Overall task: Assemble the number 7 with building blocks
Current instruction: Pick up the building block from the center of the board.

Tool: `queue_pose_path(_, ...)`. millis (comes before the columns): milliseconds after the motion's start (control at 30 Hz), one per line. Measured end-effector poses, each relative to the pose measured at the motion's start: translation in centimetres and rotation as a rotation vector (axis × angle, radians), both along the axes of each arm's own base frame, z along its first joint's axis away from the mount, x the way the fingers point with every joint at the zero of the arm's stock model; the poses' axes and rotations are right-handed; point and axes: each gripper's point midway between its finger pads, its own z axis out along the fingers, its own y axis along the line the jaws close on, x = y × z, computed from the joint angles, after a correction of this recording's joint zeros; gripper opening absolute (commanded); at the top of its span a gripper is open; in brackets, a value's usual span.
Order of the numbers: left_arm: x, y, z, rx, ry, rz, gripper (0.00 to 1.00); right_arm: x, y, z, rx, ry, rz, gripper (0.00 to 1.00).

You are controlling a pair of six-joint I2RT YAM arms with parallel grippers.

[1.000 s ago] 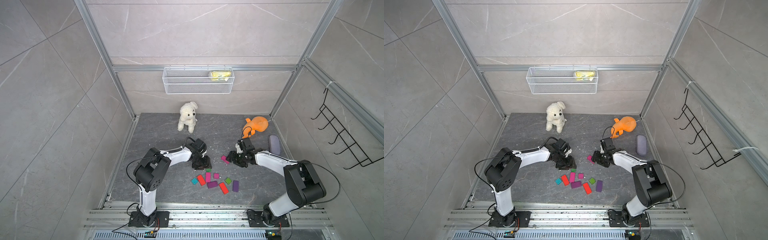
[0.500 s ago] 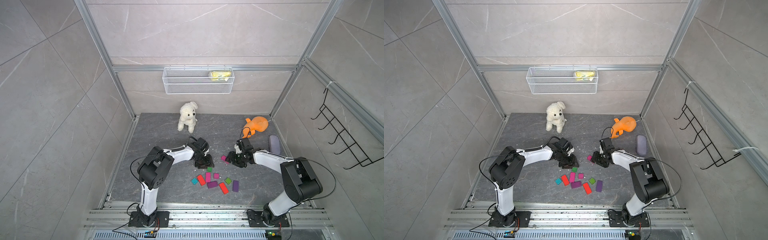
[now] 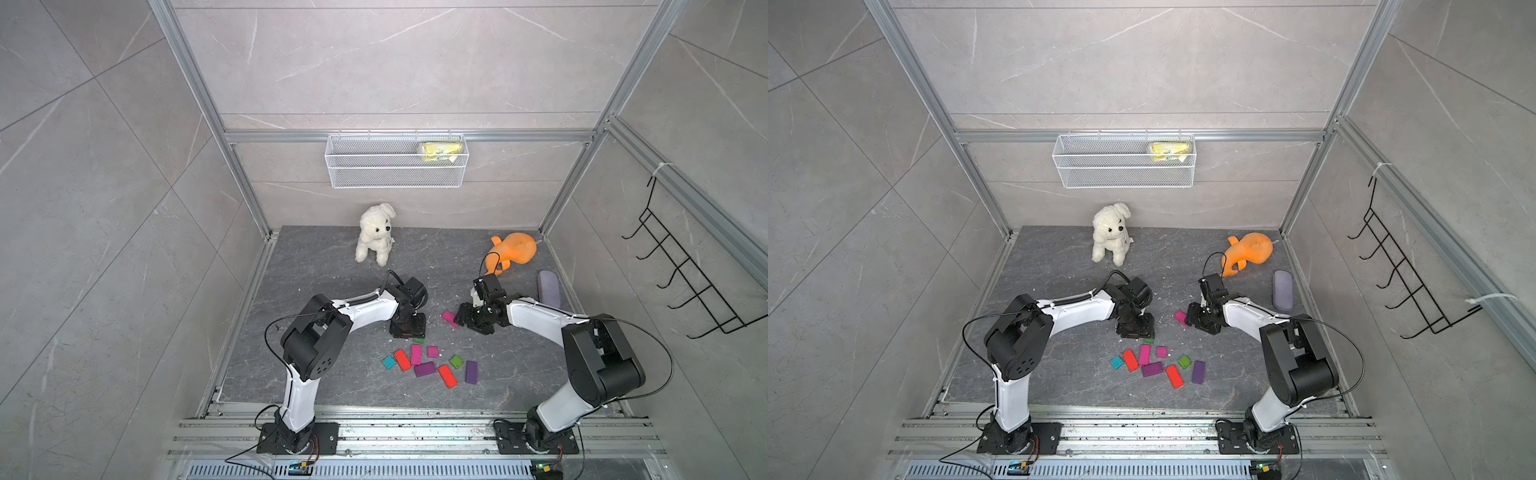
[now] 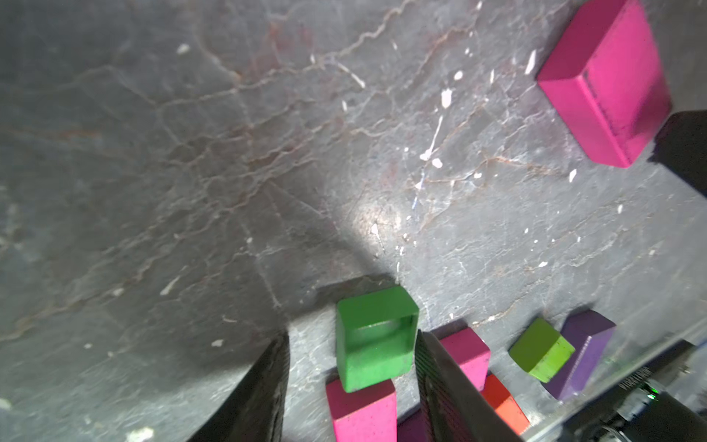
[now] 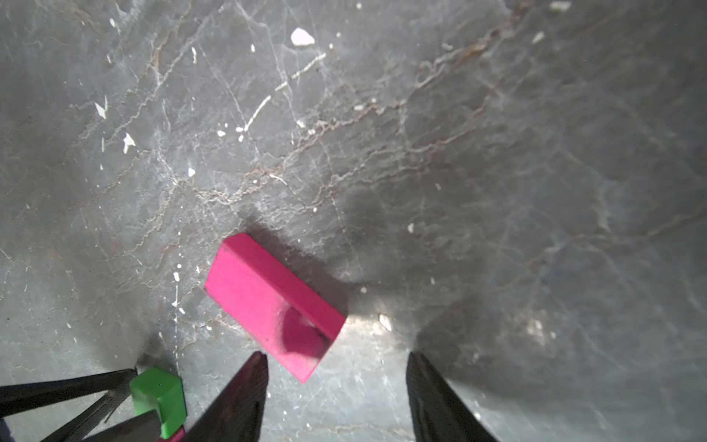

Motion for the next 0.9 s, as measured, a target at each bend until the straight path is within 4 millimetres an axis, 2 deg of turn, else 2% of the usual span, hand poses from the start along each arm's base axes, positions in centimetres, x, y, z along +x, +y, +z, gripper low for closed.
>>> queue_pose_path(333,-0.22,0.06,-0.2,0.055,-0.017,-0.009,0.51,0.5,0.53,0.39,0.032,-0.022,0.008,0.62)
queue_pose_path(667,0.16,-0.38,-0.53,0.108,-0.028,-0.02,0.3,0.53,0.61,0.45,0.042,-0.022,0.009,0.61)
queue_pose_path(900,0.68,-0.86,-0.53,0.113,-0.031,-0.02,0.28,0.3,0.5,0.36,0.037,-0.011,0.008,0.61)
